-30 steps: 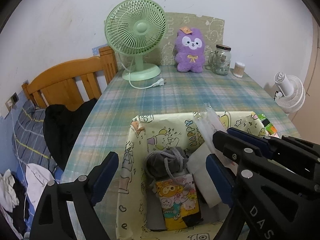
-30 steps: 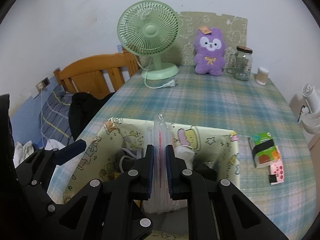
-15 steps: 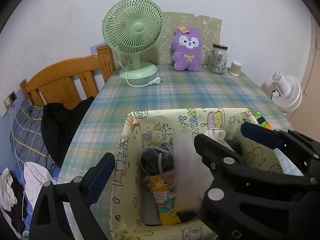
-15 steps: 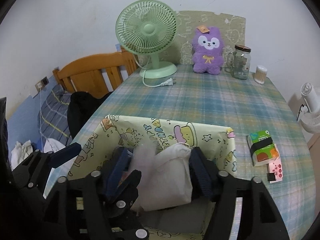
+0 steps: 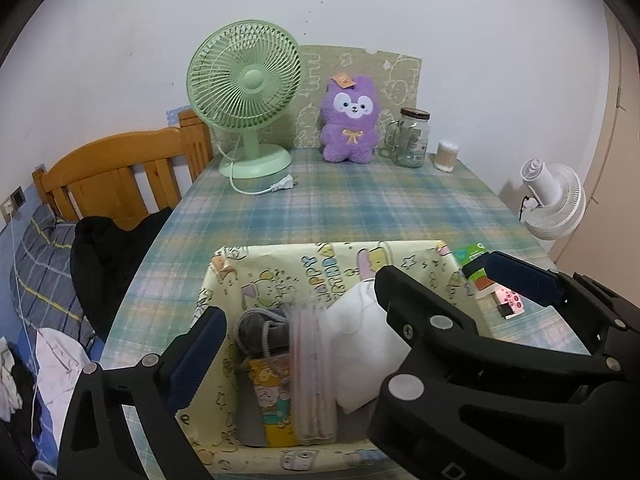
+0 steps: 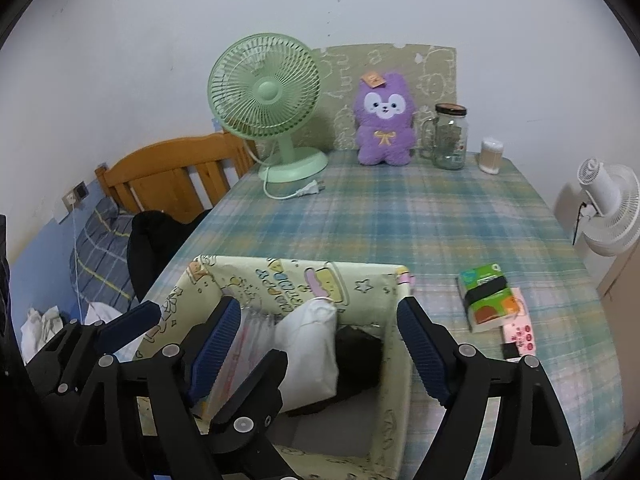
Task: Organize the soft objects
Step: 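Open both tools and withdraw them from the box toward the green and pink packs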
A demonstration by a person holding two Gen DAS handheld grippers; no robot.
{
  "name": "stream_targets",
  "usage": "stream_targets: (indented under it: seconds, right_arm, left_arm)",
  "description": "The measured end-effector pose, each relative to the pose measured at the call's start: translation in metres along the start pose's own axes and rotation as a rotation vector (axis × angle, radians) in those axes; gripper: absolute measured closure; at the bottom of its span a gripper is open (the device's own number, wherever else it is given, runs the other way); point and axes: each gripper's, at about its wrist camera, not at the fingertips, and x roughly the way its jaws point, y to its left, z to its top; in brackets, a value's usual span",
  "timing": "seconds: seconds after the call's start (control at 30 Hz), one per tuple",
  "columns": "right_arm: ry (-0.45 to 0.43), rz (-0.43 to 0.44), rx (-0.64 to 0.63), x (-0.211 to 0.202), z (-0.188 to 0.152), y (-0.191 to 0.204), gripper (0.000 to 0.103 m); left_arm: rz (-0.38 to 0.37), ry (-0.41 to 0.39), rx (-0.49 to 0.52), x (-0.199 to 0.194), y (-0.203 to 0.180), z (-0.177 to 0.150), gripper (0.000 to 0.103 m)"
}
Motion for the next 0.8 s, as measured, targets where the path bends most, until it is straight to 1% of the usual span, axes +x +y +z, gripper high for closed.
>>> stream_targets:
  seconds: [0.13, 0.37, 0.47, 0.7, 0.8]
  right_arm:
    - [-0.018, -0.009, 0.007, -0.01, 0.001, -0.007, 0.016]
    - [-0.065, -0.031, 0.022, -0.031, 0.006, -0.019, 0.016]
    - [-0.084, -0.044, 0.026, -0.04, 0.007, -0.025, 0.013]
    - [-0.12, -0.065, 0.048, -0.058, 0.009, -0.042, 0.011]
    - [-0.131, -0.079, 0.059, -0.065, 0.009, -0.051, 0.009]
  left_arm:
    - [-0.002, -0.016, 0.01, -0.006, -0.008, 0.003, 0.003]
    - [-0.013, -0.048, 0.014, -0.019, -0.023, 0.009, 0.003]
    - [-0.016, -0.062, 0.02, -0.024, -0.031, 0.01, 0.002]
    - [-0.034, -0.083, 0.03, -0.031, -0.053, 0.015, 0.002]
    - [-0.027, -0.09, 0.031, -0.034, -0.062, 0.017, 0.0]
